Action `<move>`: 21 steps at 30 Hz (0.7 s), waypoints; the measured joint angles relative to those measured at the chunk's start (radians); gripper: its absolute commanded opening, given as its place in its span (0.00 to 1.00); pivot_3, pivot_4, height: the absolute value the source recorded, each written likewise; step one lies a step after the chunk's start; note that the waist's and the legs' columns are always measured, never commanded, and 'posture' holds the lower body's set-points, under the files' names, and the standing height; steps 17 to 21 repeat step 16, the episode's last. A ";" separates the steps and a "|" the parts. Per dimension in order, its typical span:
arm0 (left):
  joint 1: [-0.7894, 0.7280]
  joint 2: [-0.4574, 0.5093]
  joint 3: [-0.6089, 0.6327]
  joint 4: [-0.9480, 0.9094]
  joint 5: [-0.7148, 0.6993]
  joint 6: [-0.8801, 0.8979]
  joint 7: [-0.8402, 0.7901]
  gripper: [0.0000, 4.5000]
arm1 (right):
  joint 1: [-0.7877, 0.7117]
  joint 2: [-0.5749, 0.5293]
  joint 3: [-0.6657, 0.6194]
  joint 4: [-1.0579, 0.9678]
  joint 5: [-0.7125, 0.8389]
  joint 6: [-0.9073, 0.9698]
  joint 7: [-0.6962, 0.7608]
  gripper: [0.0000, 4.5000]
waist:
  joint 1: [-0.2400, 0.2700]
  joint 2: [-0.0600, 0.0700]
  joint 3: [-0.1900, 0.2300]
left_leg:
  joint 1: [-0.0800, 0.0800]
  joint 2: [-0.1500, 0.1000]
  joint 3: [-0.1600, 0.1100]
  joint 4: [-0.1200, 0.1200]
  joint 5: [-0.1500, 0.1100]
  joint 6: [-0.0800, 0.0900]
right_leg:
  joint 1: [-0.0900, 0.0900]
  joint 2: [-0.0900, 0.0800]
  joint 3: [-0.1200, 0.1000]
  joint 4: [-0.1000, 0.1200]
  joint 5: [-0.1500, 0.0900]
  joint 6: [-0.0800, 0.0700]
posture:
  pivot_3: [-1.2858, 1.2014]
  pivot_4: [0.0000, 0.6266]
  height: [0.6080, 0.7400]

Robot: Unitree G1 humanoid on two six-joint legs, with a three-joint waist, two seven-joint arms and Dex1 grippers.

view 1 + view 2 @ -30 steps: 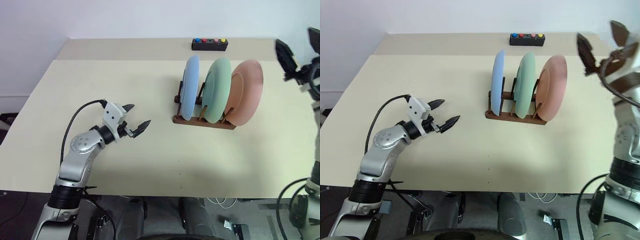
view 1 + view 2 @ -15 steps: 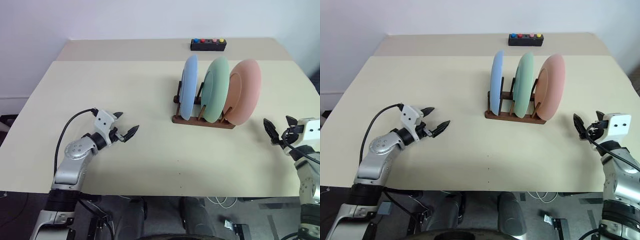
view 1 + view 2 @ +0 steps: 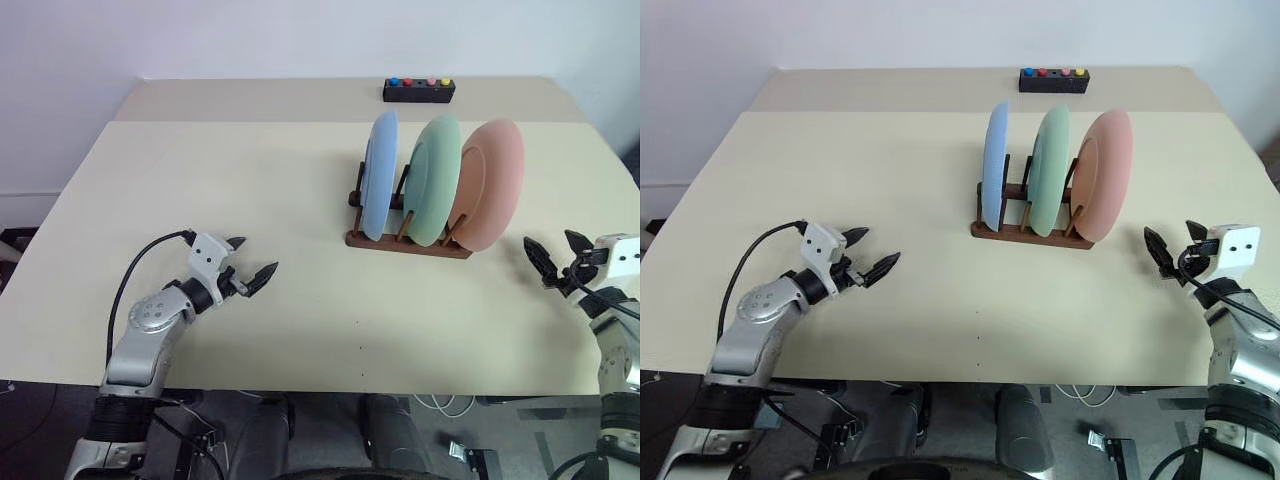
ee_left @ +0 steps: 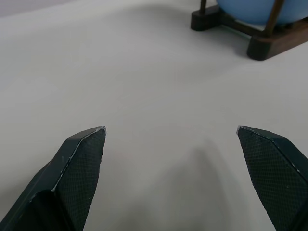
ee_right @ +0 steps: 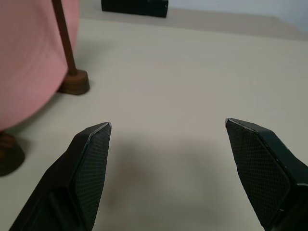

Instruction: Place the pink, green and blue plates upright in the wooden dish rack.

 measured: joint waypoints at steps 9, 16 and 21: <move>0.045 -0.026 -0.001 -0.049 -0.018 0.033 0.015 1.00 | -0.018 -0.036 0.000 0.087 0.010 -0.011 0.070 0.85 | 0.001 0.000 0.000 | 0.000 0.000 0.000 0.001 0.000 0.000 | 0.000 0.000 0.000 0.000 0.000 0.000 | 0.52 0.24 0.96; 0.123 -0.018 0.000 -0.093 -0.038 0.047 -0.002 1.00 | 0.092 -0.177 -0.032 0.008 0.110 0.141 0.265 0.85 | 0.003 0.000 0.000 | 0.000 0.000 0.000 0.001 0.000 0.000 | 0.001 0.000 0.000 0.000 -0.002 -0.003 | 0.52 0.24 0.96; 0.123 -0.018 0.000 -0.093 -0.038 0.047 -0.002 1.00 | 0.092 -0.177 -0.032 0.008 0.110 0.141 0.265 0.85 | 0.003 0.000 0.000 | 0.000 0.000 0.000 0.001 0.000 0.000 | 0.001 0.000 0.000 0.000 -0.002 -0.003 | 0.52 0.24 0.96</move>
